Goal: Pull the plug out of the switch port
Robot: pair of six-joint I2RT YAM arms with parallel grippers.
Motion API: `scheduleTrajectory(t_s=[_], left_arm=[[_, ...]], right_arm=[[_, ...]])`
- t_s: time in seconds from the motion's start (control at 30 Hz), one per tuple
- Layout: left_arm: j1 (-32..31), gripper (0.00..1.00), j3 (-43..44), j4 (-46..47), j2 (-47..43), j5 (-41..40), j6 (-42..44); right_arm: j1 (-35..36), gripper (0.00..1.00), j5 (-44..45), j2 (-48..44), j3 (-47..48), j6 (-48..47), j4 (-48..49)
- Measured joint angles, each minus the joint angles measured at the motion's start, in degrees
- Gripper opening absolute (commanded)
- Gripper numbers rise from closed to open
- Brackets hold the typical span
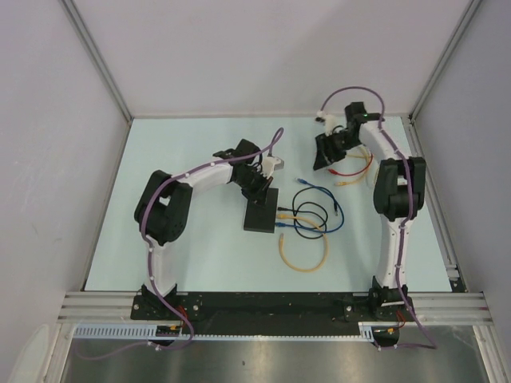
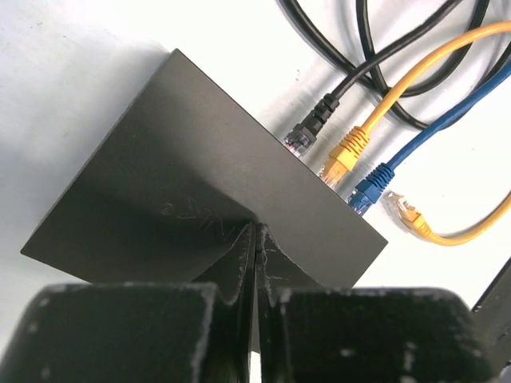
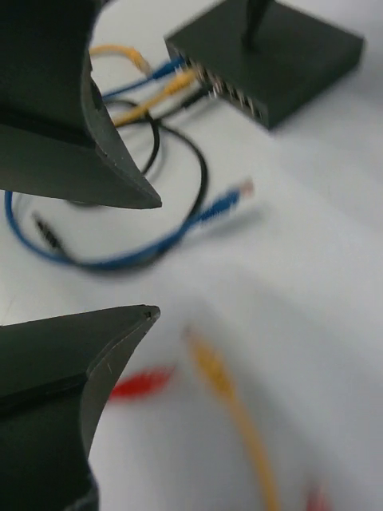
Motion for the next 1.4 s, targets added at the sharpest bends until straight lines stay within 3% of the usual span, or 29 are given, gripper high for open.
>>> scheduleTrajectory(t_s=[0.23,0.57,0.8,1.23,1.4], left_arm=[[-0.39,0.02,-6.64,2.23,-5.44,-2.91,3.23],[-0.22,0.0,-20.76,-3.63,-17.38,0.35,20.48],[-2.29,0.0,-20.83,-5.44,-15.1,0.96,24.72],[-2.19,0.03,-17.27,0.17,-11.19,-9.25,21.81],[-0.35,0.05,-18.16,-1.57,-13.38,-5.86,22.53]], right_arm=[[12.09,0.45,-8.02,-0.72,-6.64,-4.72,-2.58],[14.1,0.43,-11.56,5.75,-6.62,-5.16,-4.33],[13.77,0.43,-15.5,9.86,-3.74,-0.09,-4.33],[13.79,0.47,-15.8,10.1,-3.65,4.15,-2.49],[13.66,0.48,-16.13,10.1,-3.67,4.76,-2.45]])
